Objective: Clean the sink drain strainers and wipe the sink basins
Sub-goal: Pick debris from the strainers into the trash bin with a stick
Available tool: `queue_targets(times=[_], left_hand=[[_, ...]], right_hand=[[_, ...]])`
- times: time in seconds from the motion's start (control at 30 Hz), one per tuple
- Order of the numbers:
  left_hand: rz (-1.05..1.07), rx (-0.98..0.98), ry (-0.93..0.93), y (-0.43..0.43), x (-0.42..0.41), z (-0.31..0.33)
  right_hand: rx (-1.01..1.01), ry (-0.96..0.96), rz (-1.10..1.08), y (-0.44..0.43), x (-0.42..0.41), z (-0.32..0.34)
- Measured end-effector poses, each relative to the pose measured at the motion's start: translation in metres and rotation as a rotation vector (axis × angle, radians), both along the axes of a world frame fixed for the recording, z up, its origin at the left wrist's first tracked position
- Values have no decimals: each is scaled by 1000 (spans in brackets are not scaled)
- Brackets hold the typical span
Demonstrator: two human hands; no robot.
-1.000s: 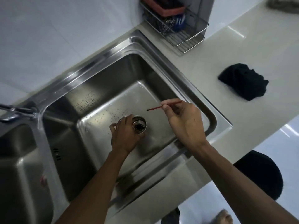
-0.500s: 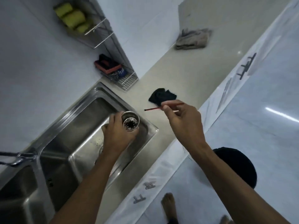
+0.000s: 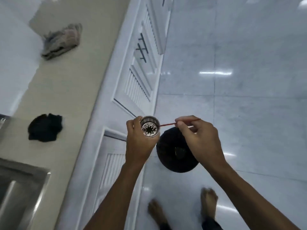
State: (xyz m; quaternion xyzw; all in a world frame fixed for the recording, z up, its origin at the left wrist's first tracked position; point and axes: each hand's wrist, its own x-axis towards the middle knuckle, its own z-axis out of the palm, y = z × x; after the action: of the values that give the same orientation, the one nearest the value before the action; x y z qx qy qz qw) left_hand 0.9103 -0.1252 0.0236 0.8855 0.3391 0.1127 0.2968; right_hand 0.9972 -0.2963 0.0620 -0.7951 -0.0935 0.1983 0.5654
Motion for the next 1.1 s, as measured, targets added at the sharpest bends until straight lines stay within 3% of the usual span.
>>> queue_targets(times=[0.23, 0.5, 0.77, 1.1], left_hand=[[-163, -72, 122, -56, 19, -184], [-223, -177, 249, -77, -6, -315], [-215, -204, 322, -64, -14, -351], [-315, -111, 387, -47, 2, -359]], right_hand=[[-119, 29, -162, -50, -17, -171], [-219, 72, -153, -48, -43, -316], [-216, 143, -125, -21, -54, -373], [-258, 138, -190, -21, -55, -383]])
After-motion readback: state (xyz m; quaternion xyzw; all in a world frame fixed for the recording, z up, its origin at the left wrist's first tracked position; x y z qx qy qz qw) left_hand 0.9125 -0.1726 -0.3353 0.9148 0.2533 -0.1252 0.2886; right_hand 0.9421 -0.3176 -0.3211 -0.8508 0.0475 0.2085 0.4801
